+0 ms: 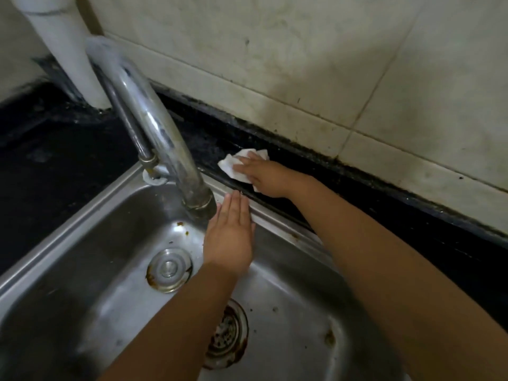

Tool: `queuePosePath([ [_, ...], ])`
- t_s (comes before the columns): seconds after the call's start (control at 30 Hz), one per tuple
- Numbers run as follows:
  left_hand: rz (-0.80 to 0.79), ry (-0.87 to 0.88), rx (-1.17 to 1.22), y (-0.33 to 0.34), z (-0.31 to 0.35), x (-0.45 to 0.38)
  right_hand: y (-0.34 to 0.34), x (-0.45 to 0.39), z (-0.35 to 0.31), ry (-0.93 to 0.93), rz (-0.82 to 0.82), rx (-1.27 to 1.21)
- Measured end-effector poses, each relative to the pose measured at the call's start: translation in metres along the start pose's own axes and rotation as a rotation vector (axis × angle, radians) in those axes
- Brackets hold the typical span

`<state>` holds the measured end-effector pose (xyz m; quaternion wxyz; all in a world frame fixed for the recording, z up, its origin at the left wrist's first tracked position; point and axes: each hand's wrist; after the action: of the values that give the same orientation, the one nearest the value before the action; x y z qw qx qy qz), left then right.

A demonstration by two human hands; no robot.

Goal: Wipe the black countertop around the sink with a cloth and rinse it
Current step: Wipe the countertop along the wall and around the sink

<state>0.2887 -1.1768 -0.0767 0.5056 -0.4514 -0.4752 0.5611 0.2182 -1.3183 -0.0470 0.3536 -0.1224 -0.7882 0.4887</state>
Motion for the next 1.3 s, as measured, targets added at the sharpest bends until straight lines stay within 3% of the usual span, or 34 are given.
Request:
queuePosePath([
  [0.13, -0.191, -0.024, -0.036, 0.002, -0.001, 0.001, -0.003, -0.008, -0.005, -0.129, 0.043, 0.079],
  [0.23, -0.118, -0.01, -0.003, 0.003, 0.002, 0.001, 0.016, 0.04, 0.014, -0.217, 0.053, -0.008],
  [0.37, -0.185, -0.057, 0.006, 0.007, 0.005, 0.001, 0.032, 0.107, 0.045, -0.169, -0.096, 0.019],
  [0.53, 0.041, -0.055, 0.096, 0.016, 0.008, -0.001, 0.015, 0.061, 0.029, -0.101, -0.122, 0.121],
  [0.77, 0.035, 0.01, 0.206, 0.022, -0.002, 0.004, -0.018, -0.034, -0.005, -0.211, -0.029, 0.242],
  [0.9, 0.048, 0.013, 0.295, 0.021, -0.006, 0.004, -0.009, -0.018, -0.001, -0.226, -0.02, 0.259],
  [1.1, 0.11, -0.032, 0.318, 0.002, -0.01, -0.003, 0.023, 0.058, 0.037, -0.235, -0.039, 0.09],
  [1.17, 0.025, -0.089, 0.274, 0.002, -0.013, -0.007, 0.023, 0.061, 0.038, -0.214, -0.064, 0.099],
  [1.3, 0.068, -0.103, 0.245, 0.008, -0.012, -0.009, 0.001, 0.023, 0.017, -0.187, -0.097, 0.189],
])
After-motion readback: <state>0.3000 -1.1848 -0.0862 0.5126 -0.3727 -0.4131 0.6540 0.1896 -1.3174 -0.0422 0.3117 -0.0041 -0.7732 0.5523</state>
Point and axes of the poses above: each hand's wrist, its own x-axis away from the middle knuckle, its own y-axis out of the palm, z = x × y, and after that the axes turned 4 degrees about -z, right-handed
